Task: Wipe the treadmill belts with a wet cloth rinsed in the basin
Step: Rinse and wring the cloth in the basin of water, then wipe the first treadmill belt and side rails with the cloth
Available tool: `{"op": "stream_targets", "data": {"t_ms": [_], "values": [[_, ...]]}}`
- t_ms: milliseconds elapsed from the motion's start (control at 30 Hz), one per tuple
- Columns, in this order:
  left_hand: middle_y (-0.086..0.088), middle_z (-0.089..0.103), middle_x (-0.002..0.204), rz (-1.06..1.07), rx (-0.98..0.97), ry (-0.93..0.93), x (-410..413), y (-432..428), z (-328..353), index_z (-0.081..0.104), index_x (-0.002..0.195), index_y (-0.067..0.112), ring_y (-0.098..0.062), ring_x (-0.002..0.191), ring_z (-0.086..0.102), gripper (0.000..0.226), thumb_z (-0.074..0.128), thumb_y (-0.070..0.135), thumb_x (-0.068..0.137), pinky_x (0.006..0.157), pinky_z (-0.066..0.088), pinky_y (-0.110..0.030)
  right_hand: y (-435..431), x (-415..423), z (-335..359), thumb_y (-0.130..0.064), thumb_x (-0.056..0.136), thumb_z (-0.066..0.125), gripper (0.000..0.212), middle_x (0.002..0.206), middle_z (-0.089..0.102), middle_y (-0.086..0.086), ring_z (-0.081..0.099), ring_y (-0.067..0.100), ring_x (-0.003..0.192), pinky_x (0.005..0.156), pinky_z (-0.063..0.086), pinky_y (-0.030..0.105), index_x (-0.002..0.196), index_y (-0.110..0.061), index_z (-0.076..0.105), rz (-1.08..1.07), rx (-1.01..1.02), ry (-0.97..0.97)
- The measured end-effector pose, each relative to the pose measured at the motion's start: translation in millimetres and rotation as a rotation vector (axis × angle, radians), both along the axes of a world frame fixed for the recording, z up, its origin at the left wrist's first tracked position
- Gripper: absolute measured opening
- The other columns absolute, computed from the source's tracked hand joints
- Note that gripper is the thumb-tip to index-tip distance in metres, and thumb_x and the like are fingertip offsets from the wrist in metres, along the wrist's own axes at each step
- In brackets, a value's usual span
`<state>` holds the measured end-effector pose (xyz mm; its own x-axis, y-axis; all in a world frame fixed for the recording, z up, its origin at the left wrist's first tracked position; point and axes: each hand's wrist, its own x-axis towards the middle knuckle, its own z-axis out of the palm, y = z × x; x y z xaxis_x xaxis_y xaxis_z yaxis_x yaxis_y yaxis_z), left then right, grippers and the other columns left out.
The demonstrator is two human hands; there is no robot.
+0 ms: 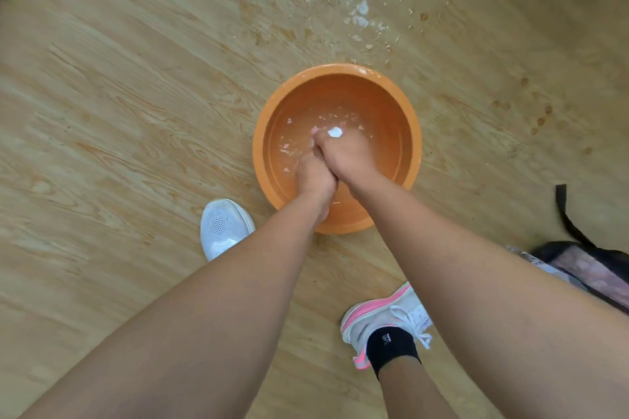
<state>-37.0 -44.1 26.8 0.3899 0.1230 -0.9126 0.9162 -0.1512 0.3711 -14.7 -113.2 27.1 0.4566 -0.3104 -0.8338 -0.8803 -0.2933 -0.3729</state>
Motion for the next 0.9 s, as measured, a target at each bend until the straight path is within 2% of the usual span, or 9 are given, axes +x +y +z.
{"op": "stream_targets", "data": {"t_ms": [100, 267, 367, 467, 567, 633, 700, 833, 900], "values": [[0.001, 0.050, 0.050, -0.012, -0.046, 0.056, -8.2, 0.0, 14.7, 0.065, 0.092, 0.013, -0.016, 0.038, 0.038, 0.048, 0.035, 0.047, 0.110, 0.040, 0.025, -0.020, -10.1, -1.3, 5.0, -0.042, 0.100, 0.062, 0.038, 0.095, 0.072, 0.016, 0.066, 0.038, 0.089, 0.069, 0.043, 0.035, 0.092, -0.006, 0.070, 0.126, -0.147, -0.020], [-0.002, 0.049, 0.067, -0.018, -0.005, 0.004, -25.2, 17.7, 40.1, 0.061, 0.096, 0.024, -0.022, 0.055, 0.047, 0.039, 0.029, 0.039, 0.112, 0.051, 0.036, -0.029, -3.6, 11.1, 19.0, -0.026, 0.103, 0.056, 0.033, 0.076, 0.059, 0.010, 0.058, 0.034, 0.076, 0.053, 0.033, 0.031, 0.076, -0.009, 0.057, 0.599, -0.121, 0.021], [0.000, 0.056, 0.078, -0.102, 0.072, -0.183, -22.4, 18.7, 60.0, 0.058, 0.092, 0.025, -0.028, 0.076, 0.056, 0.032, 0.038, 0.042, 0.109, 0.070, 0.042, -0.039, -16.7, 19.5, 25.3, -0.032, 0.105, 0.056, 0.037, 0.085, 0.062, 0.011, 0.061, 0.033, 0.079, 0.057, 0.036, 0.032, 0.073, -0.013, 0.053, 0.549, -0.136, 0.057], [0.002, 0.057, 0.084, -0.141, 0.103, -0.192, -16.1, 29.5, 79.3, 0.050, 0.091, 0.022, -0.024, 0.077, 0.055, 0.030, 0.058, 0.049, 0.102, 0.067, 0.043, -0.038, -39.5, 19.8, 39.8, -0.050, 0.104, 0.055, 0.044, 0.074, 0.057, 0.001, 0.057, 0.027, 0.073, 0.054, 0.032, 0.035, 0.072, -0.021, 0.048, 0.462, -0.178, 0.003], [-0.005, 0.069, 0.092, -0.017, 0.023, -0.012, 0.7, 50.7, 90.2, 0.064, 0.114, 0.009, -0.020, 0.065, 0.061, 0.041, 0.075, 0.042, 0.094, 0.055, 0.048, -0.029, -53.3, 12.4, 71.8, -0.064, 0.098, 0.061, 0.050, 0.072, 0.047, -0.007, 0.046, 0.016, 0.066, 0.055, 0.030, 0.034, 0.074, -0.024, 0.040, 0.299, -0.174, -0.078], [-0.013, 0.073, 0.105, 0.071, -0.112, 0.159, 11.6, 61.5, 105.2, 0.064, 0.126, -0.002, -0.017, 0.057, 0.064, 0.047, 0.078, 0.030, 0.095, 0.045, 0.046, -0.024, -61.1, 3.6, 103.8, -0.058, 0.094, 0.071, 0.047, 0.075, 0.051, -0.005, 0.047, 0.013, 0.066, 0.057, 0.033, 0.032, 0.080, -0.019, 0.049, 0.141, -0.121, -0.148], [-0.015, 0.073, 0.108, 0.074, -0.163, 0.203, 19.9, 71.6, 123.9, 0.063, 0.129, -0.004, -0.018, 0.063, 0.072, 0.045, 0.076, 0.025, 0.096, 0.054, 0.055, -0.027, -67.8, -5.4, 137.6, -0.047, 0.092, 0.079, 0.036, 0.078, 0.061, -0.005, 0.055, 0.009, 0.067, 0.059, 0.040, 0.027, 0.090, -0.014, 0.063, 0.044, -0.054, -0.200], [-0.017, 0.075, 0.113, 0.072, -0.152, 0.027, 35.2, 86.9, 159.3, 0.068, 0.120, 0.005, -0.028, 0.091, 0.069, 0.064, 0.084, 0.050, 0.078, 0.080, 0.052, -0.038, -81.2, -10.6, 203.0, -0.032, 0.093, 0.080, 0.020, 0.077, 0.069, -0.009, 0.060, 0.003, 0.062, 0.060, 0.046, 0.023, 0.103, -0.015, 0.077, -0.005, 0.064, -0.270], [-0.007, 0.075, 0.098, 0.034, -0.133, -0.129, 45.3, 92.9, 184.6, 0.067, 0.105, 0.015, -0.018, 0.080, 0.066, 0.032, 0.081, 0.039, 0.089, 0.073, 0.051, -0.029, -86.4, -6.9, 234.9, -0.030, 0.093, 0.080, 0.017, 0.077, 0.071, -0.007, 0.059, 0.004, 0.063, 0.060, 0.047, 0.023, 0.102, -0.015, 0.080, -0.032, 0.072, -0.325]]}}
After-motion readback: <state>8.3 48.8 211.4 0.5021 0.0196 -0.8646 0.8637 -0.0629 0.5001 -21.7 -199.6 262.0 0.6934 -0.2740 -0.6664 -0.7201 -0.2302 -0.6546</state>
